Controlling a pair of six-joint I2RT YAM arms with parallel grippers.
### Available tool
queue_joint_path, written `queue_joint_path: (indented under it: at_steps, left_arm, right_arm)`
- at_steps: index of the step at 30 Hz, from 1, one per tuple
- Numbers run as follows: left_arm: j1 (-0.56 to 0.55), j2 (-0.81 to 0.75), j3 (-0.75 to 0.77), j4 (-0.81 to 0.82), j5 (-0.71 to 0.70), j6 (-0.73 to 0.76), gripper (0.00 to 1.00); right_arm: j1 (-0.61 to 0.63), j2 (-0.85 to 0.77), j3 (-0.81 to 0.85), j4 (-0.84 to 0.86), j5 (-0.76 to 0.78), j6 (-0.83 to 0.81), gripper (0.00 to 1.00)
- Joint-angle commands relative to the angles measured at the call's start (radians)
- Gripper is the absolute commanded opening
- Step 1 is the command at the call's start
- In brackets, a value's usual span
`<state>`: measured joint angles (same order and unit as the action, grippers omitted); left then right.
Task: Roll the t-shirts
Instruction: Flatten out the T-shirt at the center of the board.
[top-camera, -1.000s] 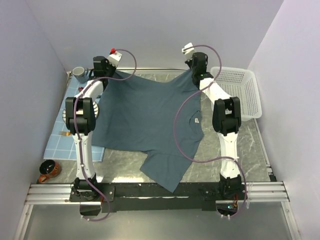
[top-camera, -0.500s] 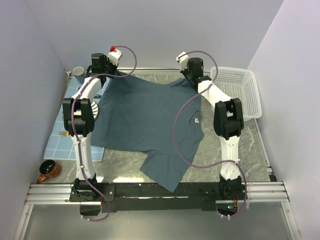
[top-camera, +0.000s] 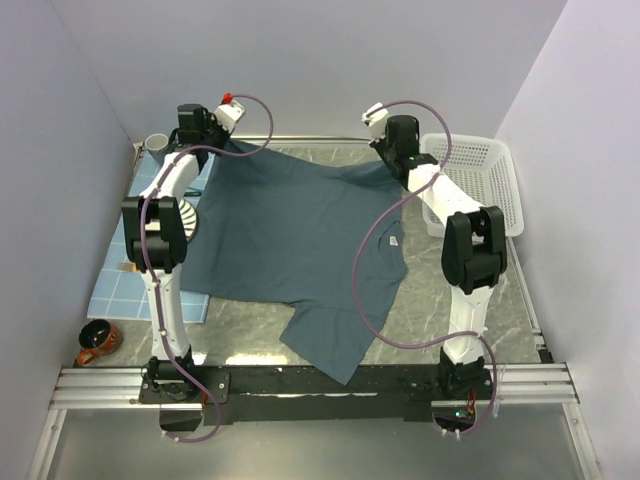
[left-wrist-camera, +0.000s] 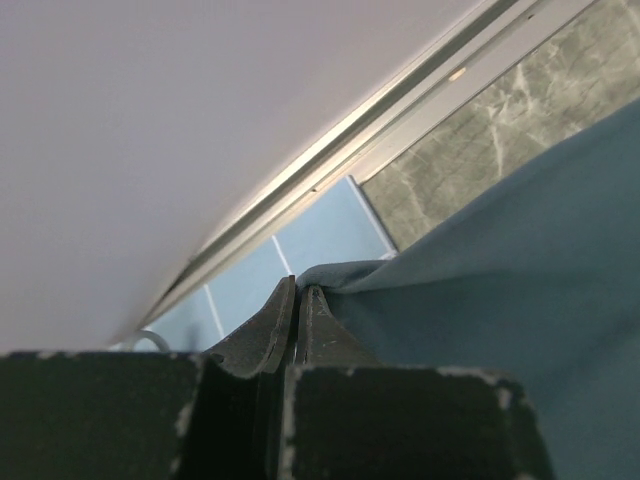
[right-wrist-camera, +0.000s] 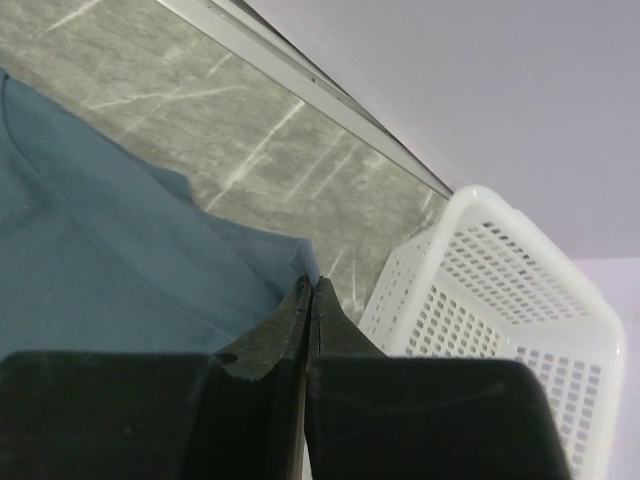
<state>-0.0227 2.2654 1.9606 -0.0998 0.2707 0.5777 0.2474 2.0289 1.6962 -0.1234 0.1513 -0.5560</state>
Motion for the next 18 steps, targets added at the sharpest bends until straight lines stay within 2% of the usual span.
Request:
queue_joint_path:
  at_steps: [1,10,18]
  left_arm:
    - [-0.026,-0.009,0.034,0.012,-0.031,0.162,0.01]
    - [-0.034,-0.026,0.008,-0.084,-0.068,0.208,0.01]
    - [0.001,-0.115,-0.155,0.018,-0.116,0.232,0.01]
  right_arm:
    - [-0.016,-0.078,0.003,-0.044,0.013,0.042,0.0]
    - [-0.01,-0.205,-0.13,-0.076,0.001,0.094,0.0]
    - [-0.005,-0.269,-0.228,-0.097,-0.006,0.105,0.0]
